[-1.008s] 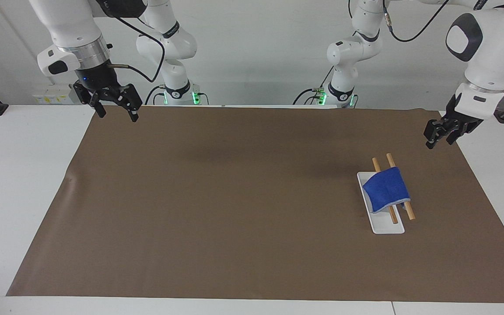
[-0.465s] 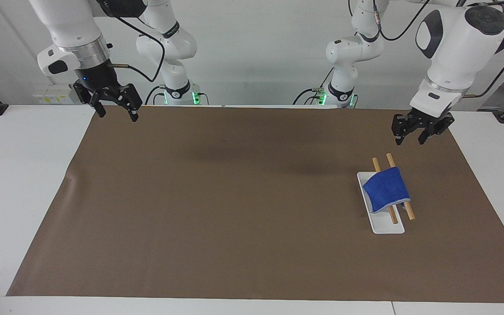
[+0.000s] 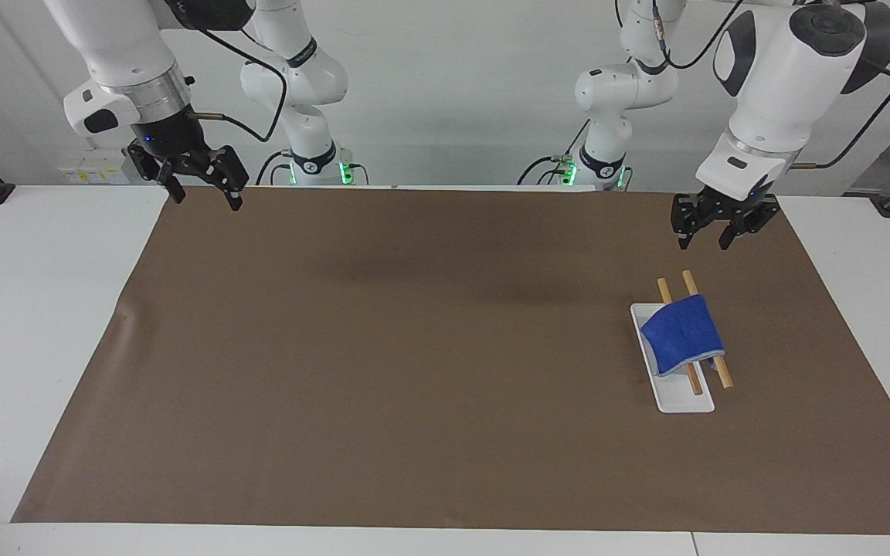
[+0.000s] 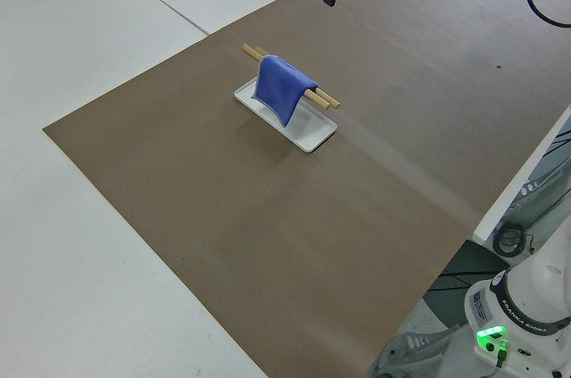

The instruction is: Right arm passes towel to left arm to hang

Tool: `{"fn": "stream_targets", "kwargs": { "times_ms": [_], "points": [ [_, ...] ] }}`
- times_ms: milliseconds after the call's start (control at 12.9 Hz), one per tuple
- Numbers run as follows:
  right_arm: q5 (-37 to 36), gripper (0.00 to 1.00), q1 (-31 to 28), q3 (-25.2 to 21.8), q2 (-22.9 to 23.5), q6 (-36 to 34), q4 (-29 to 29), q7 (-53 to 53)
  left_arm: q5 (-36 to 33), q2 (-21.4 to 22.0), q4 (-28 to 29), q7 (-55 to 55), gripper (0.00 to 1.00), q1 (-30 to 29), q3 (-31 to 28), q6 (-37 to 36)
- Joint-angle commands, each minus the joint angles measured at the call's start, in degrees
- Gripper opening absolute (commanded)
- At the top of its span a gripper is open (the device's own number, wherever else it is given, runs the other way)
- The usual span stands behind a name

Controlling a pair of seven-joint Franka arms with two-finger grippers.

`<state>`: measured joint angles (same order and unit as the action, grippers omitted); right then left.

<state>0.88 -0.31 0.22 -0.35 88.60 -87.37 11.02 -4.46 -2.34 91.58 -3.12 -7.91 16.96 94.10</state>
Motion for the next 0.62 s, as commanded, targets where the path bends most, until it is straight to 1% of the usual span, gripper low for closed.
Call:
{"fn": "stream_targets", "kwargs": {
  "times_ms": [0, 78, 155, 233, 310, 543],
  "points": [
    [0.4, 1.0, 0.0, -0.4, -1.3, -0.4, -1.4, -1.6, 3.2, 2.1, 3.4, 0.8, 0.62, -3.8, -0.2, 0.3],
    [0.4, 1.0, -0.1, -0.4, -1.3, -0.4, -1.4, -1.6, 4.0, 2.6, 4.7, 0.9, 0.62, -4.7, -0.2, 0.7],
    [0.4, 1.0, -0.1, -0.5, -1.3, -0.4, -1.4, -1.7, 4.1, 3.2, 5.5, 0.8, 0.64, -4.6, -0.3, 0.8],
    [0.4, 1.0, -0.1, -0.5, -1.3, -0.5, -1.4, -1.6, 4.2, 3.5, 5.9, 0.3, 0.75, -4.4, -0.3, 0.9],
    [0.3, 1.0, -0.1, -0.5, -1.3, -0.9, -1.3, -1.6, 4.1, 3.5, 5.9, 0.5, 1.0, -4.4, -0.3, 0.9],
    [-0.8, 1.0, 0.1, -0.4, -1.3, -2.4, -1.2, -2.8, 4.1, 3.5, 5.5, 0.2, 1.0, -3.8, -0.3, 0.9]
  ]
}}
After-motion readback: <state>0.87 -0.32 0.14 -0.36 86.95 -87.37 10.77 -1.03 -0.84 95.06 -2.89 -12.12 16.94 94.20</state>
